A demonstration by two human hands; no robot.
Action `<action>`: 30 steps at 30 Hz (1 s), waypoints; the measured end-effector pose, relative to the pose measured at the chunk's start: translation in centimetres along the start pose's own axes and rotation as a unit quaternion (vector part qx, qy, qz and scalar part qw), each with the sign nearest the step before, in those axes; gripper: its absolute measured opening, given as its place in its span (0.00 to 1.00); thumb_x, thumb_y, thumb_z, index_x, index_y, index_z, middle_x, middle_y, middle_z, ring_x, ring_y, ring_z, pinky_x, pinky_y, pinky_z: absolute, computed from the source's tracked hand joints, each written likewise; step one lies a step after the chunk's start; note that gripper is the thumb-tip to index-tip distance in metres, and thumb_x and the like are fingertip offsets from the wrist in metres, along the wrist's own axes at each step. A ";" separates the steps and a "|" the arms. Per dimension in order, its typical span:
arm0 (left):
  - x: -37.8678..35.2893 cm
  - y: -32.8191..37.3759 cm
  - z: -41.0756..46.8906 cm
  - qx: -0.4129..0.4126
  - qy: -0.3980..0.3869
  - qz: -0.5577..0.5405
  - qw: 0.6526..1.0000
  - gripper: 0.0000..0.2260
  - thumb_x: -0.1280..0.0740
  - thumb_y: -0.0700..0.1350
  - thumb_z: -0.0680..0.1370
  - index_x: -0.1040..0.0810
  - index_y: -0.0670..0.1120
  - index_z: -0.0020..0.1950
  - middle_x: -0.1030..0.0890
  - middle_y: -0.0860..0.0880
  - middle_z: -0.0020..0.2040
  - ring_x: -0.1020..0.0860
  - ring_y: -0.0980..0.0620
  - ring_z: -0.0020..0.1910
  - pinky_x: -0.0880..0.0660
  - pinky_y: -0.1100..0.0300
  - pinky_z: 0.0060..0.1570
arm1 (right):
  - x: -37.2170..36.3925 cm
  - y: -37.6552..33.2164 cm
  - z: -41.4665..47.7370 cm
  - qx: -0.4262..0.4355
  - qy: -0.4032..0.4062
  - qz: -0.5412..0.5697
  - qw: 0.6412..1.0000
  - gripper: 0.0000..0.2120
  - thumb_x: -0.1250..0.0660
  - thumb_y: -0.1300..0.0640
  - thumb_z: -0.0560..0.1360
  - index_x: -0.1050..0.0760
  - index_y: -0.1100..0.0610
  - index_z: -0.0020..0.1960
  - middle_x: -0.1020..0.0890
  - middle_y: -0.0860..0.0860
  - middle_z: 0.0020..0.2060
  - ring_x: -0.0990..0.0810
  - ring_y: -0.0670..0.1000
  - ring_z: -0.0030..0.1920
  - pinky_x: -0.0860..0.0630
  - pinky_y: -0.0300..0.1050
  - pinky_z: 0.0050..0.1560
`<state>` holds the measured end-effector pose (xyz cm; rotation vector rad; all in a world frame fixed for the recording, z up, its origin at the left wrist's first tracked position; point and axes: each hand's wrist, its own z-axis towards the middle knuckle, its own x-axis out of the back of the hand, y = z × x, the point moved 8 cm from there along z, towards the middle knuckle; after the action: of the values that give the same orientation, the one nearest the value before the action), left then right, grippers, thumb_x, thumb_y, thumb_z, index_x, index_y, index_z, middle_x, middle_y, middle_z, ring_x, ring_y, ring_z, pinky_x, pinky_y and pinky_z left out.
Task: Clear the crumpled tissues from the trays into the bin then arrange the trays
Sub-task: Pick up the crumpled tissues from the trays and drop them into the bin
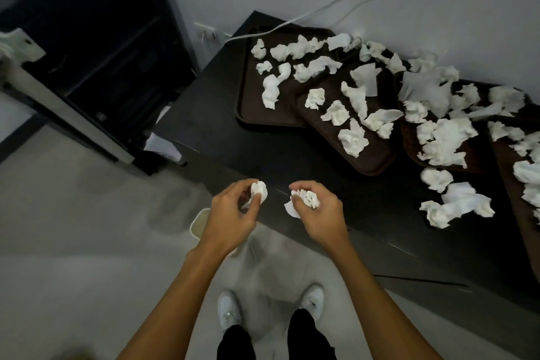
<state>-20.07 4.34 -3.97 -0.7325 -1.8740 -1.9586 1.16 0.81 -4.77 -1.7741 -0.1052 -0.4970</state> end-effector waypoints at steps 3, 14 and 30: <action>2.8 -5.1 -1.2 0.053 0.000 0.012 0.999 0.14 0.32 0.52 0.81 0.23 0.57 0.66 0.19 0.59 0.56 0.20 0.60 0.52 0.21 0.63 0.52 | -5.6 0.4 -0.6 -0.026 -0.031 -0.008 0.999 0.08 0.26 0.59 0.77 0.17 0.55 0.55 0.16 0.49 0.52 0.16 0.51 0.52 0.14 0.52 0.47; 4.9 -21.4 -1.8 0.158 0.014 -0.004 0.987 0.14 0.31 0.51 0.81 0.22 0.55 0.66 0.19 0.56 0.57 0.20 0.56 0.50 0.25 0.73 0.46 | -21.1 5.7 2.1 -0.037 -0.125 -0.104 0.986 0.07 0.26 0.58 0.76 0.18 0.53 0.54 0.17 0.48 0.48 0.16 0.45 0.43 0.20 0.30 0.43; -7.3 -47.7 -1.9 0.297 0.052 -0.029 0.953 0.12 0.34 0.50 0.82 0.19 0.47 0.63 0.17 0.52 0.52 0.18 0.53 0.48 0.21 0.60 0.50 | -39.9 30.6 10.1 -0.090 -0.231 -0.155 0.956 0.19 0.26 0.63 0.73 0.25 0.47 0.58 0.23 0.48 0.56 0.19 0.48 0.53 0.23 0.29 0.45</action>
<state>-41.39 5.41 -47.25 -0.3828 -2.2616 -1.3042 -22.11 9.78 -49.62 -2.0394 -0.6930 -0.3090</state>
